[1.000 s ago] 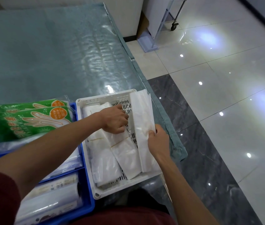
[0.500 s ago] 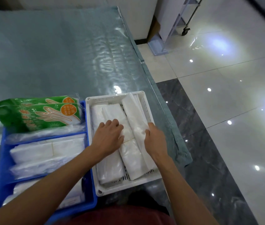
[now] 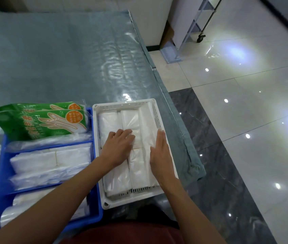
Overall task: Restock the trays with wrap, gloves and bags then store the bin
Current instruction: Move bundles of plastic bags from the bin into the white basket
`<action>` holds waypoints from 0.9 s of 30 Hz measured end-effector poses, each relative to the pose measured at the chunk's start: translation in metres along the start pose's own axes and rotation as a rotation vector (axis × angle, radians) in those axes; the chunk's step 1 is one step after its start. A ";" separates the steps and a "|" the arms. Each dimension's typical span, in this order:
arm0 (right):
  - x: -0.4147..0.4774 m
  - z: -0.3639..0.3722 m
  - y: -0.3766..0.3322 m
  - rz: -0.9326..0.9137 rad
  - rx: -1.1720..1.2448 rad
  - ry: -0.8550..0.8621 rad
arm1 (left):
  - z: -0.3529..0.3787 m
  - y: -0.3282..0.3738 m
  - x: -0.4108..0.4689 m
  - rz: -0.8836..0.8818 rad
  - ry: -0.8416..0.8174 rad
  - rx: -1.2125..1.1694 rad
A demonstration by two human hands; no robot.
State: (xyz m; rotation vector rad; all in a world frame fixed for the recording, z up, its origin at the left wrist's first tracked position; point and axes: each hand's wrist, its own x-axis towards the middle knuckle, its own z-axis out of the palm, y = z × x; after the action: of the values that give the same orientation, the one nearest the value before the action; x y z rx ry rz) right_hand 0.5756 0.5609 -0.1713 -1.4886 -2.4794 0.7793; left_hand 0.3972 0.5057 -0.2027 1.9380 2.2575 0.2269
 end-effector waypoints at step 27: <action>-0.010 0.033 0.040 -0.302 -0.519 0.006 | 0.016 0.007 -0.058 0.131 0.005 0.096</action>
State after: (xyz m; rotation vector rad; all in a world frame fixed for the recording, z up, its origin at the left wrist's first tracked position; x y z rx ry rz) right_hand 0.5994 0.5557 -0.2185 -1.1753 -2.9459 0.0781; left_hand 0.4160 0.4491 -0.2152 2.1392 2.1842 0.1411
